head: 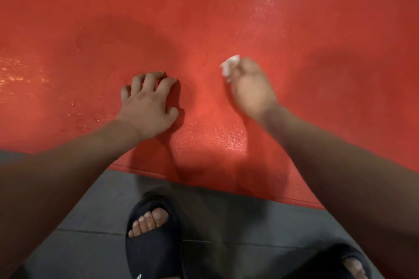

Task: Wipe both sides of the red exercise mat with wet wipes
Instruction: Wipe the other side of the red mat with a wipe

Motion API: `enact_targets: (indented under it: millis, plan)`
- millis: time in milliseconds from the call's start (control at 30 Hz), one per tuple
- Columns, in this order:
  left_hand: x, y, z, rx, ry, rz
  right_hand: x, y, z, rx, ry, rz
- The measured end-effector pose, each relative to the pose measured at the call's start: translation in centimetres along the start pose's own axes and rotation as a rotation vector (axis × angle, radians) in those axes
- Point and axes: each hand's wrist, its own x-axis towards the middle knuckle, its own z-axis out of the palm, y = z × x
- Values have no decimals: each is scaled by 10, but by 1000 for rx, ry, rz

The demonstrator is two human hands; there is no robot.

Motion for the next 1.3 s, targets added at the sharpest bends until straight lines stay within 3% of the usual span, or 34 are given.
enact_targets:
  millis: [100,133,233,333,400,467,567,600,667,767,833,867,1000,1067,1200,1300]
  plan:
    - [1,-1,-1,7,-12,15,13,39,-3,-90,23,440]
    - [1,-2,-2,12,-15,22,16,39,-2,-86,56,484]
    - [2,-4,-4,11,-11,27,14,-13,7,28,-32,259]
    - [1,-4,-2,-2,3,23,-9,-62,21,117,-142,-164]
    - [0,-5,0,-10,-3,19,-5,-52,20,86,-170,-308]
    - [0,-7,0,-9,-12,23,15,-31,16,65,-120,-189]
    - [4,-10,-3,9,-25,36,42,7,17,-27,14,290]
    - [5,-10,-4,12,-30,40,45,3,16,-14,22,370]
    - [6,-10,-4,9,-33,39,39,-27,14,44,-27,285]
    - [3,-9,-3,4,-19,30,19,-62,18,53,-135,-142]
    - [2,-10,-2,8,-23,28,23,-55,15,-1,-169,-282]
    - [3,-10,-2,11,-29,32,30,-45,11,-31,-142,-247]
    - [5,-11,-5,21,-49,49,61,-9,5,-177,-118,227]
    - [6,-11,-6,15,-47,45,65,-23,8,-154,-128,179]
    - [3,-8,-4,14,-24,34,37,-66,22,-16,-214,-204]
    - [2,-9,-4,15,-29,37,31,-55,9,-5,-152,-210]
